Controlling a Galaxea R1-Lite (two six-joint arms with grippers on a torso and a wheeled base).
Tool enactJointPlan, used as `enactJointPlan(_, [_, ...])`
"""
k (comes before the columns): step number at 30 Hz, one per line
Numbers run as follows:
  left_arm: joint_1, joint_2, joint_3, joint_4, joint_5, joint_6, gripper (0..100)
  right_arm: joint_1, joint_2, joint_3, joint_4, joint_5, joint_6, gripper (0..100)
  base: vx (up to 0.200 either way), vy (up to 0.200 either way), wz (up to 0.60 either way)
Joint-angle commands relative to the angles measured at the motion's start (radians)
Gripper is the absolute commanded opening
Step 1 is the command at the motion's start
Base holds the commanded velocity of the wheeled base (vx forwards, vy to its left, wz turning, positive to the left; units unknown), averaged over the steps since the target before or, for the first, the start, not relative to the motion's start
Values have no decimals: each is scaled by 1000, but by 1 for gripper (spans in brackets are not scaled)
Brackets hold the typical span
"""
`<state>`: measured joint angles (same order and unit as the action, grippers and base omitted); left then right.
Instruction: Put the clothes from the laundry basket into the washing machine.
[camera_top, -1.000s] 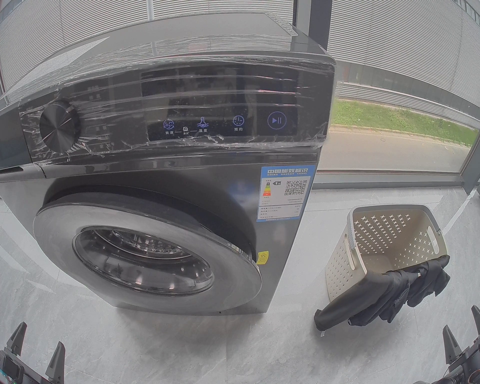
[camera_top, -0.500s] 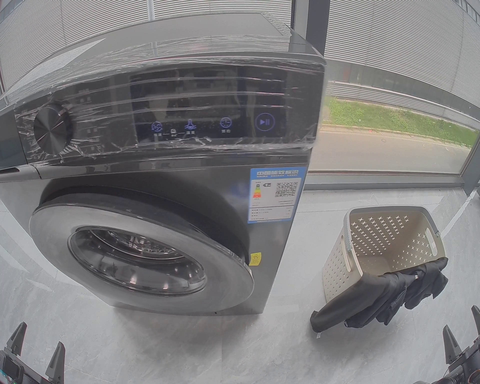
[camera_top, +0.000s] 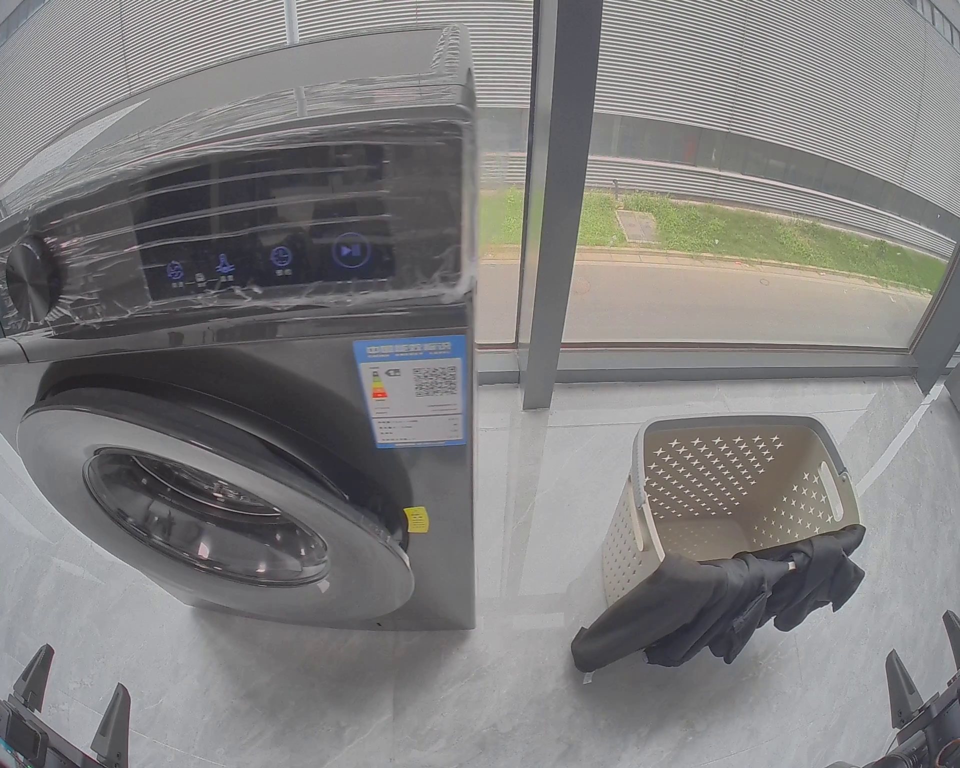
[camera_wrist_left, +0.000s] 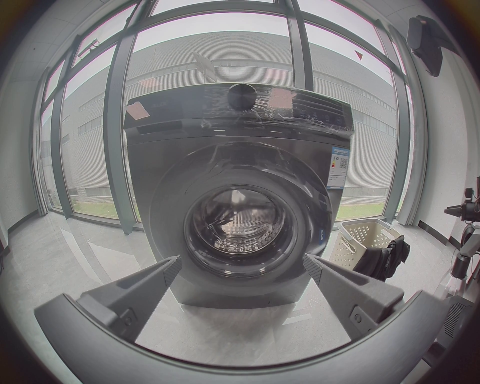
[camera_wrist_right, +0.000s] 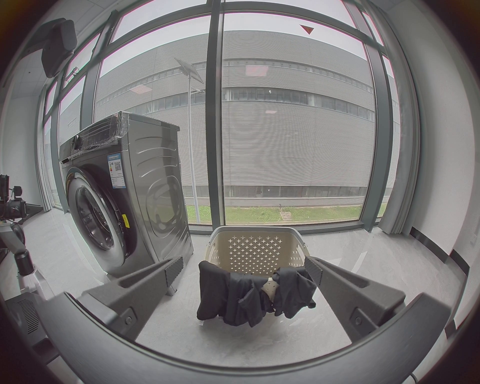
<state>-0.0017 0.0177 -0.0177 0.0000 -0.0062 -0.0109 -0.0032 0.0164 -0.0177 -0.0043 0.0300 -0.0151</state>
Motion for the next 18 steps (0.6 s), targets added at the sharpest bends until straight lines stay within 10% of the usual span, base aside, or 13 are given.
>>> enactJointPlan(1, [0,-16,18,0,0,-1,100,0,-1,18,0,1,0,100,0,-200,0])
enactJointPlan(12, [0,-16,18,0,0,-1,100,0,-1,18,0,1,0,100,0,-200,0])
enactJointPlan(18, [0,-18,18,0,-1,0,100,0,-1,18,1,1,0,100,0,0,0])
